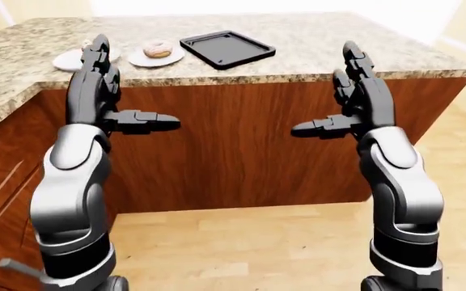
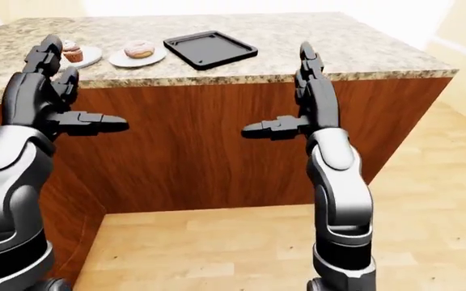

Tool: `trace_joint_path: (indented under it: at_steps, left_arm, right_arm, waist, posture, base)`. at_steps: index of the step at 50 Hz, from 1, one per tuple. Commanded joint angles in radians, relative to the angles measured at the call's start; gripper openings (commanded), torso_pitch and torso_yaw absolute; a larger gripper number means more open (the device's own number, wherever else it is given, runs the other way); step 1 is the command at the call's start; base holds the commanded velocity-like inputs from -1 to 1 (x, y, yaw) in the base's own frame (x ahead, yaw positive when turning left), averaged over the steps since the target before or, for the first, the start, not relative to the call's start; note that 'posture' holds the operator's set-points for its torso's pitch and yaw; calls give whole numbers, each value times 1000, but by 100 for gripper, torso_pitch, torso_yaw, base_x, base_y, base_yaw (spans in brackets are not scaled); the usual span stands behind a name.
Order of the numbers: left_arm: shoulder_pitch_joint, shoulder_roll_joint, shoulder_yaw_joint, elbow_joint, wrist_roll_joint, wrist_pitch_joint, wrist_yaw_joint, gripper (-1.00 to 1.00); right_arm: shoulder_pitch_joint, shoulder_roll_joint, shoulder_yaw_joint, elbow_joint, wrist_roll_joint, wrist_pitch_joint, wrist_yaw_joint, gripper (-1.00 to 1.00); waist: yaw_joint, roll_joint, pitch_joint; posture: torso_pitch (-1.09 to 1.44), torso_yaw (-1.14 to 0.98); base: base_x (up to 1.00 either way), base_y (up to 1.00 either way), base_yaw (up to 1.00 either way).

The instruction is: Move the dessert items from the plate to the tray.

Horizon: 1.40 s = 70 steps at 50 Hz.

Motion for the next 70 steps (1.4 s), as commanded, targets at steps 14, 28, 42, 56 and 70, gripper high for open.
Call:
trace_joint_path:
  at_steps: [14, 28, 42, 56, 70]
  left_arm:
    - [-23, 29, 3, -41, -31, -53, 7, 100]
    - [-80, 72, 26, -85, -54, 27, 14, 100]
    - [-315, 111, -38, 157, -2, -5, -2, 100]
    - [-391, 106, -42, 393, 44, -188, 37, 100]
    - [-382, 97, -54, 392, 64, -196, 31, 100]
  right_arm:
    - [-80, -11, 7, -53, 2, 17, -5, 100]
    - [-126, -26, 1, -80, 22, 71, -9, 100]
    - [-377, -101, -2, 222, 49, 46, -14, 100]
    - [-440, -109, 12, 508, 4, -138, -11, 100]
    - [-442, -104, 11, 521, -3, -136, -10, 100]
  waist:
    - [-12, 48, -9]
    - [-2, 1, -7]
    - [-14, 5, 0]
    - [-3, 16, -17]
    - [14, -56, -21]
  posture:
    - [0, 0]
    - [0, 0]
    - [0, 0]
    - [0, 0]
    - [0, 0]
  base:
    - [13, 10, 0]
    - [20, 19, 0]
    - [22, 17, 0]
    - [23, 12, 7]
    - [23, 14, 31]
